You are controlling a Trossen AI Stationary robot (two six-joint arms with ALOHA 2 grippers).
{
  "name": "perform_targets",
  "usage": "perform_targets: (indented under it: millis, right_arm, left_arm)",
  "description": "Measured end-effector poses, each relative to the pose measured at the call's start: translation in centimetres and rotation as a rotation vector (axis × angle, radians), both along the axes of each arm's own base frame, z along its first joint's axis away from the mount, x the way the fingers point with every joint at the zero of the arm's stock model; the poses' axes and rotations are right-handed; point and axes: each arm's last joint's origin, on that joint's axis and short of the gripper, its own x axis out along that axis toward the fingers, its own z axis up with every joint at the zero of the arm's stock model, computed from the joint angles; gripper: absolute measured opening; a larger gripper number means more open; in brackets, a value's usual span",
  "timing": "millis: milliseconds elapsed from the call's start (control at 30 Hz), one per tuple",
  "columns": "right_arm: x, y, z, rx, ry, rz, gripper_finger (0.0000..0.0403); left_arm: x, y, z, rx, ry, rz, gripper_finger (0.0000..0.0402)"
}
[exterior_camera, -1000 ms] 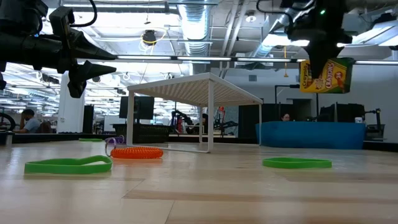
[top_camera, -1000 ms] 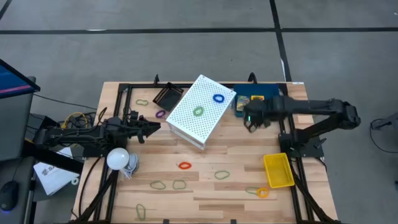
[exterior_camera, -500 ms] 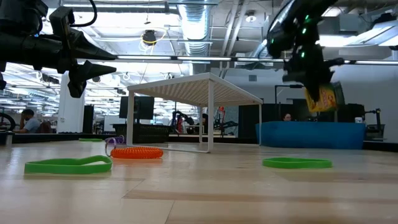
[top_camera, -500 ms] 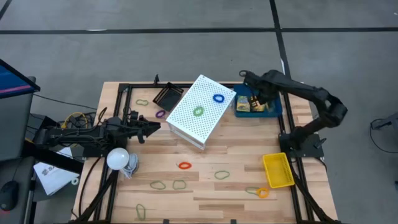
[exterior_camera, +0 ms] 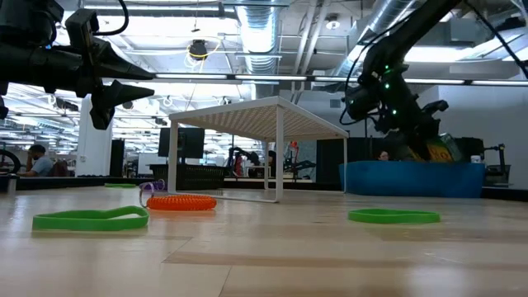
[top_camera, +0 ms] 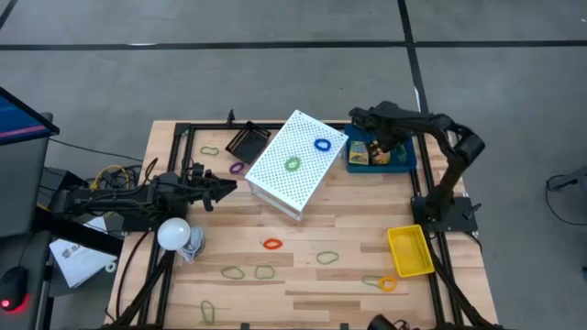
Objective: Pick & Place Office Desk Supplies
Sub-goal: Put the yellow box of crayon into the blue bin
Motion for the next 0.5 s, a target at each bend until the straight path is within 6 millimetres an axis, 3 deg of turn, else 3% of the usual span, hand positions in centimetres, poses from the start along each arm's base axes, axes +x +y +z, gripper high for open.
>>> perform_targets:
  millis: [200, 500]
  right_arm:
    - [-0.2, -0.4, -0.8, 0.001, 0.048, -0.006, 0.0143]
    - [-1.3, -1.2, -0.7, 0.000, 0.052, -0.047, 0.0225]
  left_arm:
    - [0.0, 0.0, 0.0, -0.015, -0.004, 0.000, 0.0127]
    - [0.0, 0.0, 0.0, -0.024, -0.007, -0.005, 0.0127]
